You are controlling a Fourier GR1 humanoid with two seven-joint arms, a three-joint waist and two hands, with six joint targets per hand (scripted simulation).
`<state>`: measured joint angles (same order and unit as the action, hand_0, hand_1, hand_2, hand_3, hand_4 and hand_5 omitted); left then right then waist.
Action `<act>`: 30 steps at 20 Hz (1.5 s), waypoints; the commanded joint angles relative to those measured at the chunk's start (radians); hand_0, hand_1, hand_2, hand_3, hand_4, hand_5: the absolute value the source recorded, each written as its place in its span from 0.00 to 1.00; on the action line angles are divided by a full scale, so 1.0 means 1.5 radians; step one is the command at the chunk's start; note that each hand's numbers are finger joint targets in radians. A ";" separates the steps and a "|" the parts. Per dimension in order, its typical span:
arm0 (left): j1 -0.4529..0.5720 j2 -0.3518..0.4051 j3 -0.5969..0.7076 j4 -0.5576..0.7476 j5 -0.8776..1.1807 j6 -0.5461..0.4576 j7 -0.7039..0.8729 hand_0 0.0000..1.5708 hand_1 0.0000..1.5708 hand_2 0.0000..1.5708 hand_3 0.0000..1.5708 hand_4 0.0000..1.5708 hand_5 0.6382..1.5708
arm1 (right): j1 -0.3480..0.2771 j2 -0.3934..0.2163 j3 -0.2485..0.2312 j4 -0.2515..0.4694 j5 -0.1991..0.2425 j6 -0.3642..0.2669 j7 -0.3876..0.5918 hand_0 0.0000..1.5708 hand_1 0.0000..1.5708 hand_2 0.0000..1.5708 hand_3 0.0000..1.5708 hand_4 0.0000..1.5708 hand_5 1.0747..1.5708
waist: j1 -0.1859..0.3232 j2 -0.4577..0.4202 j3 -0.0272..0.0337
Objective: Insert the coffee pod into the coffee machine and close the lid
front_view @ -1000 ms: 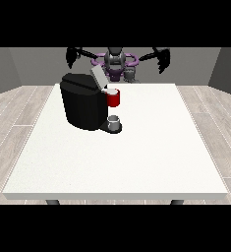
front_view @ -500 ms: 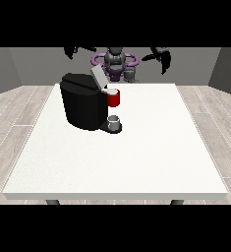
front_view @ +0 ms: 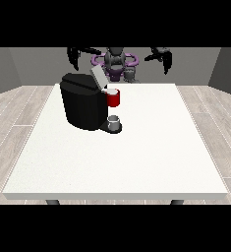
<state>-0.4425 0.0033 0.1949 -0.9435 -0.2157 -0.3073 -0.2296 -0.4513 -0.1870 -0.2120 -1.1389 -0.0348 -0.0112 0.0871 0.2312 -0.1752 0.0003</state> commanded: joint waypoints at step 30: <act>0.141 0.055 -0.033 -0.305 0.068 0.043 0.072 0.00 0.00 0.00 0.00 0.23 1.00 | -0.226 -0.016 0.056 0.115 0.024 0.044 -0.024 0.00 0.00 0.00 0.00 0.10 1.00 | -0.032 0.169 -0.0002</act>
<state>-0.2409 0.0811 0.1473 -1.3942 -0.1114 -0.2522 -0.1087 -0.7284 -0.1712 -0.1206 -0.9910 0.0023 0.0163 0.0366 0.1734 0.0413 -0.0016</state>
